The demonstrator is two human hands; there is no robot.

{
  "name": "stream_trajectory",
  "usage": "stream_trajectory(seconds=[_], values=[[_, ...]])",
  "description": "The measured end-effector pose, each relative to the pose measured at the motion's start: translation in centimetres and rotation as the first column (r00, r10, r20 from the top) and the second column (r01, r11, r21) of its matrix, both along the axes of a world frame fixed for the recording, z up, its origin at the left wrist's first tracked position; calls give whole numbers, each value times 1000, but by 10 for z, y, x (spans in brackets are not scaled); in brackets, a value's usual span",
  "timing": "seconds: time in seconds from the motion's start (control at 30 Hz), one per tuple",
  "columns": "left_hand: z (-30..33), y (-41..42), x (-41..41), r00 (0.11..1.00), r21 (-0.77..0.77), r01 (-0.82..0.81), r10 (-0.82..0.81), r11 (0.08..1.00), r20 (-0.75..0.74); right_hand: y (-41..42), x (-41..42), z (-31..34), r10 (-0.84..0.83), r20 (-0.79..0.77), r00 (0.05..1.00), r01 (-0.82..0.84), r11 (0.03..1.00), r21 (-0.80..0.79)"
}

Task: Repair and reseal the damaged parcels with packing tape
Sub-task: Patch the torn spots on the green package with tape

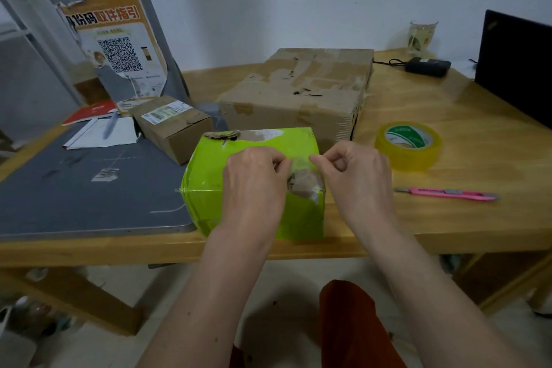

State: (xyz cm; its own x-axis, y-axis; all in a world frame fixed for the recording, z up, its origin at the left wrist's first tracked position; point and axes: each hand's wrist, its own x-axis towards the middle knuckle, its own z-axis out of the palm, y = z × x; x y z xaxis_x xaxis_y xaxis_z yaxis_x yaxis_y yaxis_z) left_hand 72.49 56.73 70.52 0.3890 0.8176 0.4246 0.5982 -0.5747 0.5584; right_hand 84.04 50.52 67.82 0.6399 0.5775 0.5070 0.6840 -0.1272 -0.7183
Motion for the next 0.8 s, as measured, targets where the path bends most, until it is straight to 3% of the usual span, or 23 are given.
stream_trajectory(seconds=[0.1,0.2,0.47,0.67,0.73,0.8], values=[[0,-3,-1,997,46,0,3,999,-78,-2,-4,-8,-42,153,987,37,999,38],[2,-6,-1,990,78,5,6,997,-140,-3,-3,-12,-52,204,978,41,997,60],[12,-14,-3,945,69,-87,104,994,-309,-3,-4,-10,-43,188,981,34,998,51],[13,3,-13,892,151,-127,179,980,-415,-2,-3,-10,-32,172,985,27,999,34],[11,9,-25,902,135,-195,232,971,-364,-2,-2,-8,-9,145,989,8,1000,4],[6,11,-35,954,202,-186,226,962,-197,-3,-3,-7,0,146,989,0,1000,1]])
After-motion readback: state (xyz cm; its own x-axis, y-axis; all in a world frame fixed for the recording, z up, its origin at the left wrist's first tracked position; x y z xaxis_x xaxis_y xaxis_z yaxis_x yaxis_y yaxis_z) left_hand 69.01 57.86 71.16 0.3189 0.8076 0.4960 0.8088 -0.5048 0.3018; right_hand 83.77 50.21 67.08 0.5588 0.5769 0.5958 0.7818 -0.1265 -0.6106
